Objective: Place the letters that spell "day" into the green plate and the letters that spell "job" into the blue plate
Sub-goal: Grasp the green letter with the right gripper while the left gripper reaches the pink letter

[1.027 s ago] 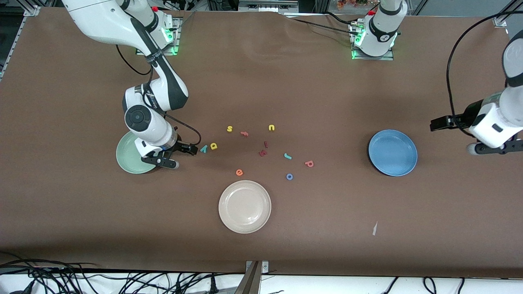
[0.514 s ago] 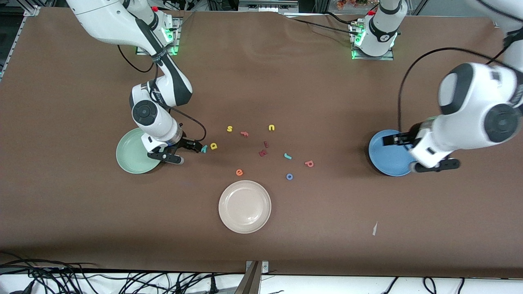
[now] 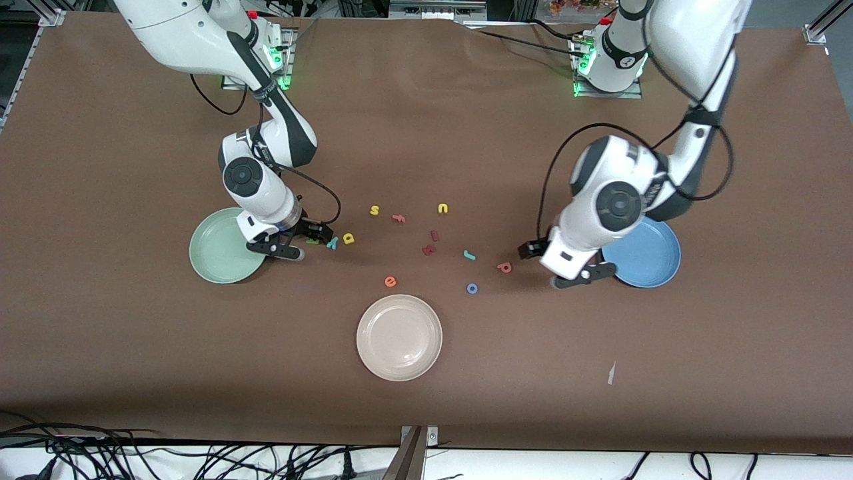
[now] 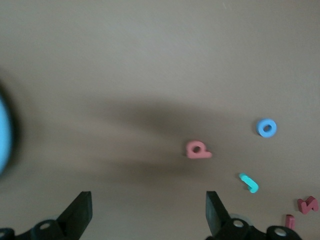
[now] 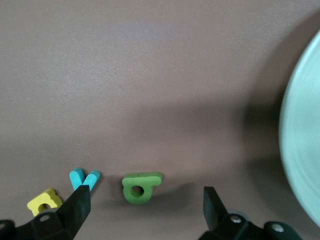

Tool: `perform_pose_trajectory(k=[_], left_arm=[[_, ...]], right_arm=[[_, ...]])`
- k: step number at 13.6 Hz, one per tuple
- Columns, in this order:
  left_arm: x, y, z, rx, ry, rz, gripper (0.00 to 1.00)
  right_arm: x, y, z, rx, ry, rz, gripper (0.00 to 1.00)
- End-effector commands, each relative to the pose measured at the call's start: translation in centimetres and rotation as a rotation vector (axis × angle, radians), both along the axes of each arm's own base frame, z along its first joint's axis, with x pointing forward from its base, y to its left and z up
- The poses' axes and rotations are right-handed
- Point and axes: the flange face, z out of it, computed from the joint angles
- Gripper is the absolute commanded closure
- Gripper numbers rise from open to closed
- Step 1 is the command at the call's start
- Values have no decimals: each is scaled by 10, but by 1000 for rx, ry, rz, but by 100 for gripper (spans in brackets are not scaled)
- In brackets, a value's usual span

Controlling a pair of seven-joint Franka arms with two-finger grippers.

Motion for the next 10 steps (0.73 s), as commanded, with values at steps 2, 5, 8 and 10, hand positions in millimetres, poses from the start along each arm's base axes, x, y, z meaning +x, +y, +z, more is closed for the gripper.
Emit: perform_pose_trajectory(k=[2,5,8,10], left_arm=[[-18,-51,-39,5,-44,11,0],[-26,-67,-65,7,-39,3,0],[-23,-63,-80,17,-25,10,8],[-11,-57,-86,23,-26,19,9]], right_arm=[[-6,0,-11,5,-26,3,0],[-6,-2,-12,1,-26,10,0],[-7,-3,-13,-12,-29,30,0],[-8,-8,-16,-22,-32,36,0]])
